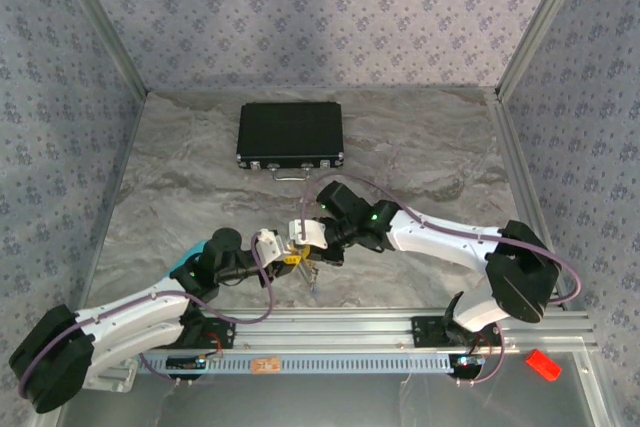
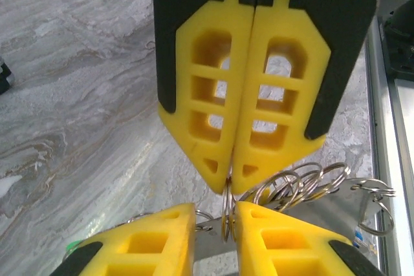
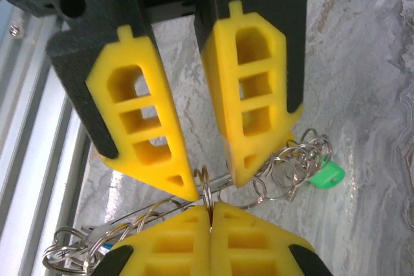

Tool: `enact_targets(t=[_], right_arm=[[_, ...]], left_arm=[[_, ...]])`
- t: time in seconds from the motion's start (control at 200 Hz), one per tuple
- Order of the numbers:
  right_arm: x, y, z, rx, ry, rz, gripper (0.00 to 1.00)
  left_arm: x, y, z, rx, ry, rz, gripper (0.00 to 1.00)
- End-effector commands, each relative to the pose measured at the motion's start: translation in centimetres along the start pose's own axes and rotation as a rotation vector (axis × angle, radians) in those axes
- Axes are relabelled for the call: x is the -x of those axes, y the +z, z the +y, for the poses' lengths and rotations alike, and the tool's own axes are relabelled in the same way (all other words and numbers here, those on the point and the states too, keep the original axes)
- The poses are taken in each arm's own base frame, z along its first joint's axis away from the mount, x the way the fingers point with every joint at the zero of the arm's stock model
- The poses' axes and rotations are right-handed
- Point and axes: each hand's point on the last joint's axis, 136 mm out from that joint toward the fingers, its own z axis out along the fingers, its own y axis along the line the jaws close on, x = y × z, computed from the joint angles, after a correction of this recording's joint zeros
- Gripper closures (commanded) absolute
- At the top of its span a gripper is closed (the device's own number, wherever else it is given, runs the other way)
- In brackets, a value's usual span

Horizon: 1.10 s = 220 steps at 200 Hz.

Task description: Put the keys on the keyring

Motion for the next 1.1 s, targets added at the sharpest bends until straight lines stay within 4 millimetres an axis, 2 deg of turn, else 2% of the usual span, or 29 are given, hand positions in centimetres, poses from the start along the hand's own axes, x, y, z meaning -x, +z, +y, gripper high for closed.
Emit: enact_targets(t=[0.0,0.33,0.43,0.505,0.7,0.974,1.094], right_arm=[[0.2,-0.2,-0.3,-0.018,-0.028,0.039,1.0],[1.9,-0.6,0.4,0.003,0.0,-0.082,1.0],[2.0,-1.7,-0.5,-0.015,0.065,-0.183,0.79],[1.7,-2.4,-1.0,-0.007,0.123,-0.251,0.72],[0.6,-2.3,-1.1,0.043,0.195,-0.31,0.7],[0.3,-1.4,-0.8,0.081,0.214,-0.326,0.69],[0.1,-1.0,-0.9,0.093,0.218,-0.318,0.72]], left_arm=[[2.0,-0.2,0.2,0.008,0.029,-0.056,0.78],[2.2,0.0,0.1,-0.001,0.034,-0.066,1.0],[2.3,-0.1,0.0,-0.003,0.034,-0.084,1.0],[2.4,-0.1,0.0,-0.005,0.03,-0.099,1.0],[2.8,-0.2,-0.1,-0.006,0.026,-0.136,1.0],[2.8,-0.1,-0.1,-0.008,0.022,-0.138,1.0],[2.9,-0.1,-0.1,-0.008,0.022,-0.141,1.0]])
